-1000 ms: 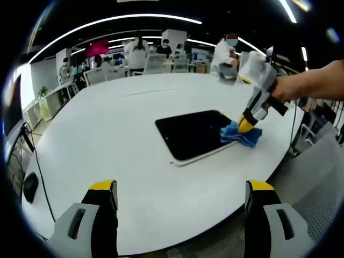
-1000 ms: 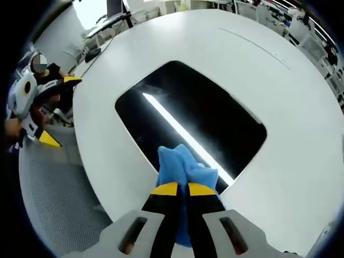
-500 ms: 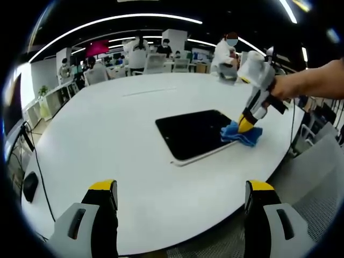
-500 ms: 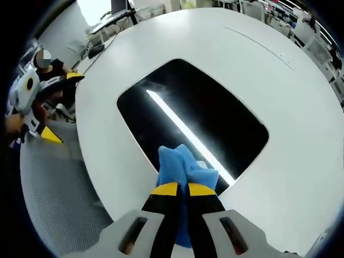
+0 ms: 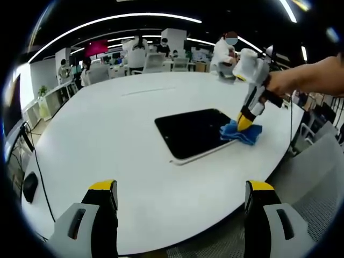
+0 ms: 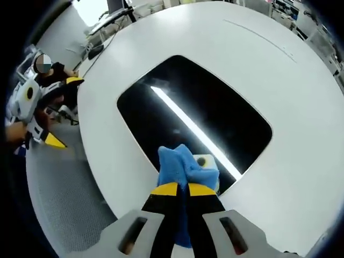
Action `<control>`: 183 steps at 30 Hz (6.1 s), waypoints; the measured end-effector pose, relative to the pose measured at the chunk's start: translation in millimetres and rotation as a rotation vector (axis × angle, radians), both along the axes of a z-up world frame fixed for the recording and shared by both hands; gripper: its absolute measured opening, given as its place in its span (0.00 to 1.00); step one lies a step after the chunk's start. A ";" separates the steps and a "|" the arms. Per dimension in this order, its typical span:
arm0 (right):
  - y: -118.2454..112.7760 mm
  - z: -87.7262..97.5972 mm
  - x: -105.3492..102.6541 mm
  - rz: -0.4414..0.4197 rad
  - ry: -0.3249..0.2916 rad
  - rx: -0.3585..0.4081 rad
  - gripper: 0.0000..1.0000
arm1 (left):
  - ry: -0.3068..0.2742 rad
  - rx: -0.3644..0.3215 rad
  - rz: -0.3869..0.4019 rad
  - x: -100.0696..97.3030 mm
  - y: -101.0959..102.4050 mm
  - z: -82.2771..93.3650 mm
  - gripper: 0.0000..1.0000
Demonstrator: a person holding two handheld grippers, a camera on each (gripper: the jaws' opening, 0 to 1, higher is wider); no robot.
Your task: Wipe the mirror surface with the cleaning cloth until all visible marks leave the cleaned area.
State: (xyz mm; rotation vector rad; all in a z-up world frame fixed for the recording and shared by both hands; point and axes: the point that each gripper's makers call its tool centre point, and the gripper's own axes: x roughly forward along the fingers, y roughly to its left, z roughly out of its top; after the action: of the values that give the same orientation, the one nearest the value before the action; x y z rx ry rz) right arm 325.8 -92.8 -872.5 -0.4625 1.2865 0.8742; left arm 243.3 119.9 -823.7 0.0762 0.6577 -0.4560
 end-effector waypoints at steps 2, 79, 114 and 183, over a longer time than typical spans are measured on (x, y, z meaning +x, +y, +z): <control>0.0 0.5 -0.6 0.008 0.010 -0.003 0.00 | -0.001 -0.001 0.000 0.2 -0.1 0.1 0.99; -8.0 2.2 109.3 -0.004 -0.005 -0.041 0.00 | 0.005 -0.003 0.012 -0.8 0.1 -1.5 0.99; -8.2 4.2 110.8 -0.075 -0.100 -0.076 0.00 | 0.002 0.003 0.008 -0.3 0.3 -1.0 0.99; -147.1 15.7 100.1 -0.496 -0.097 0.025 0.01 | -0.022 0.013 -0.007 1.3 1.1 0.0 0.99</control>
State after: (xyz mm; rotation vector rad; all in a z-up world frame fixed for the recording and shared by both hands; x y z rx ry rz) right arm 425.9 -239.9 -856.8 -0.1489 1.2251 0.4442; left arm 244.5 121.0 -823.7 0.0955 0.6393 -0.4570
